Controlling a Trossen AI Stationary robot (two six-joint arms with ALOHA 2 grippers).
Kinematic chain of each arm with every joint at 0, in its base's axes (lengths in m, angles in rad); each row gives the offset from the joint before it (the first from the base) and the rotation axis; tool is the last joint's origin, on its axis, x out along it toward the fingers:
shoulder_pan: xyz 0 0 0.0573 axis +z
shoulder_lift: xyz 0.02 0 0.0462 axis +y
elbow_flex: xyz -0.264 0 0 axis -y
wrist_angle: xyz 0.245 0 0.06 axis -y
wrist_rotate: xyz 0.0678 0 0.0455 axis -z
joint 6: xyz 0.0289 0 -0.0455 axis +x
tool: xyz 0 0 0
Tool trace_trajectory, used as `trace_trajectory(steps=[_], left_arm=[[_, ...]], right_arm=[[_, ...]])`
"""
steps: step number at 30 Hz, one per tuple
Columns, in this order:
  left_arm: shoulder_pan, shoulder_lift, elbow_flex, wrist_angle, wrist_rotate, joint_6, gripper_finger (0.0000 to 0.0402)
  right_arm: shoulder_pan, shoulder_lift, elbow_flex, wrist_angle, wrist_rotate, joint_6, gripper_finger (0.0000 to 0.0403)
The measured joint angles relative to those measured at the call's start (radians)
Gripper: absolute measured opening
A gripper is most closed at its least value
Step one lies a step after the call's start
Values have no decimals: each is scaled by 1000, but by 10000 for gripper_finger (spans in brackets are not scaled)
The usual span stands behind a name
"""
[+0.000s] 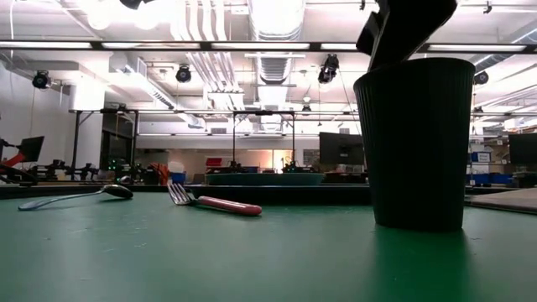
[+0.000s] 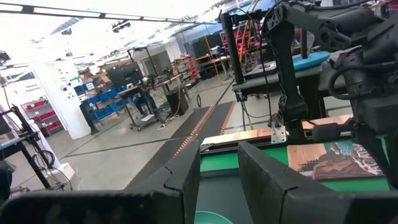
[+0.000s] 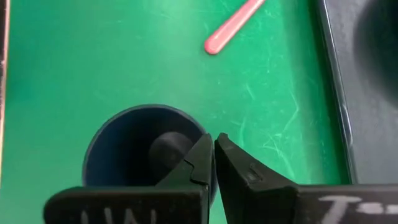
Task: Pick and place plate/cup/fork/spoon on tray
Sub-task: Put the black cup on the black serving tray to the right of the green plate
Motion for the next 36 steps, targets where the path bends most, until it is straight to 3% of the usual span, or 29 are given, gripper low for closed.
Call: trace_trajectory(steps=[5,16,22,29,36], left_arm=[[0,0,0,0,0,0,91],[0,0,0,0,0,1,91],[0,0,-1,0,1,1,91],[0,0,-2,3,1,2,91],[0,0,-2,4,1,1,91]], right_arm=[[-8,-2,0,1,-15,52,28],[-7,-15,-1,5,-23,93,129],[-7,13,-2,-4,-31,76,150],[-7,49,-6,-4,-83,70,126],[-7,50,-11,-5,-86,68,35]])
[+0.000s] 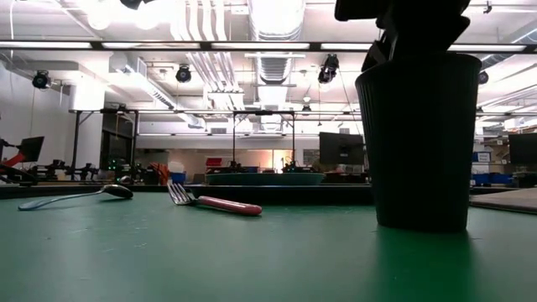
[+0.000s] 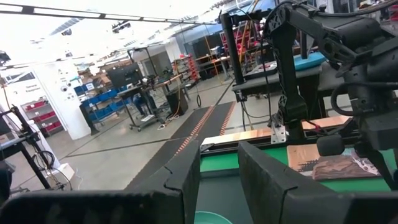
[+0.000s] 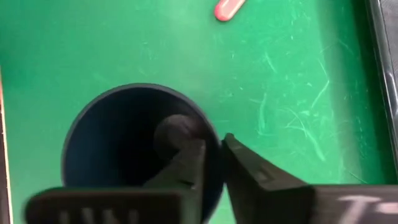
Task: Pick and place plate/cup/fork/spoon on tray
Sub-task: Put the black cup on the black serving tray to the right of the green plate
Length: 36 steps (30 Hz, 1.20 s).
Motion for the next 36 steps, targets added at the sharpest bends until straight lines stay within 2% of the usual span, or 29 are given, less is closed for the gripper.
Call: trace_trajectory(steps=[2,9,18,23,32,36], left_arm=[[0,1,0,0,0,0,91],[0,5,0,7,0,0,91],[0,12,-1,13,0,0,91],[0,13,-1,13,0,0,91],[0,13,-8,22,0,0,91],[0,13,-8,22,0,0,91]], right_arm=[[0,-2,4,-2,0,-1,16],[-36,-3,67,-63,-4,-29,9],[-201,-10,195,-212,2,-168,9],[-340,-42,241,-297,-1,-293,9],[-681,-125,206,-256,-30,-446,9],[-869,-126,187,-217,-143,-447,9]])
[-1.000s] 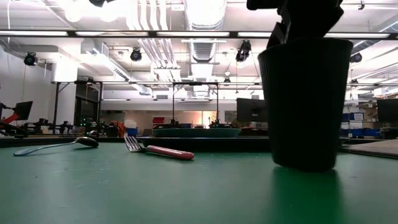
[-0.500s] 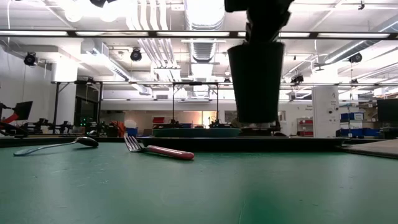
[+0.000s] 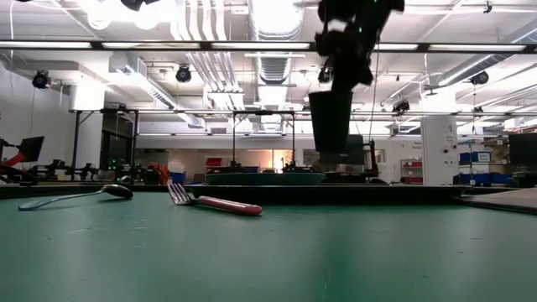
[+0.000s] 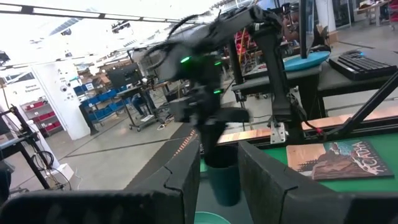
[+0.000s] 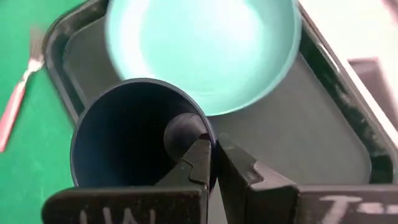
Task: Pick and place plate/cup/fork/spoon on tray
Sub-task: Put the black cup on the black serving tray to the right of the green plate
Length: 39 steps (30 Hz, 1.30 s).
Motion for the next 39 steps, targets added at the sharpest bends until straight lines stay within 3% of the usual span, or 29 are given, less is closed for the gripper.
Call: trace_trajectory(steps=[5,13,24,39], left_arm=[[0,-1,0,0,0,0,91],[0,-1,-1,0,0,0,91],[0,-1,-1,0,0,0,91],[0,-1,-1,0,0,1,91]], right_arm=[[-217,3,-51,106,-145,39,9],[-452,4,-154,169,-147,168,9],[-469,16,-279,417,-108,298,8],[-467,66,-280,435,-88,327,8]])
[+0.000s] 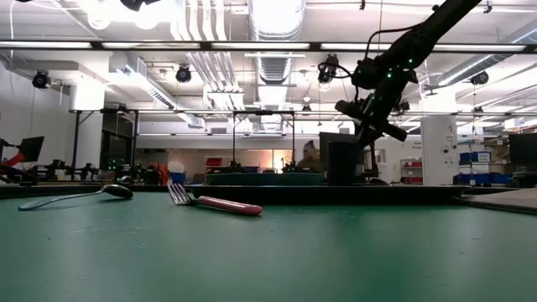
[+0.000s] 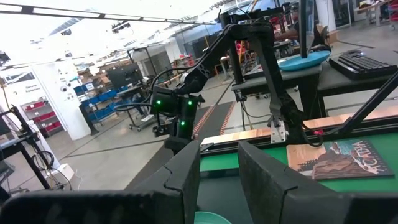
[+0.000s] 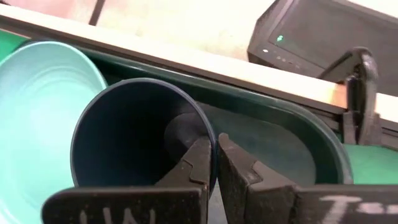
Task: Pick and place plate/cup/fork/spoon on tray
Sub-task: Put the black cup on the black serving tray to the right of the green plate
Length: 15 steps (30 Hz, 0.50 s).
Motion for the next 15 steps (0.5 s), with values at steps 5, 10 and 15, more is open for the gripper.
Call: trace_trajectory(steps=[5,10,15], left_arm=[[0,0,0,0,0,0,91],[0,0,0,0,0,0,91],[0,0,0,0,0,0,91]], right_arm=[[0,0,-2,-7,35,-4,9],[0,0,-2,-8,33,-4,9],[0,0,-2,-12,32,-4,17]])
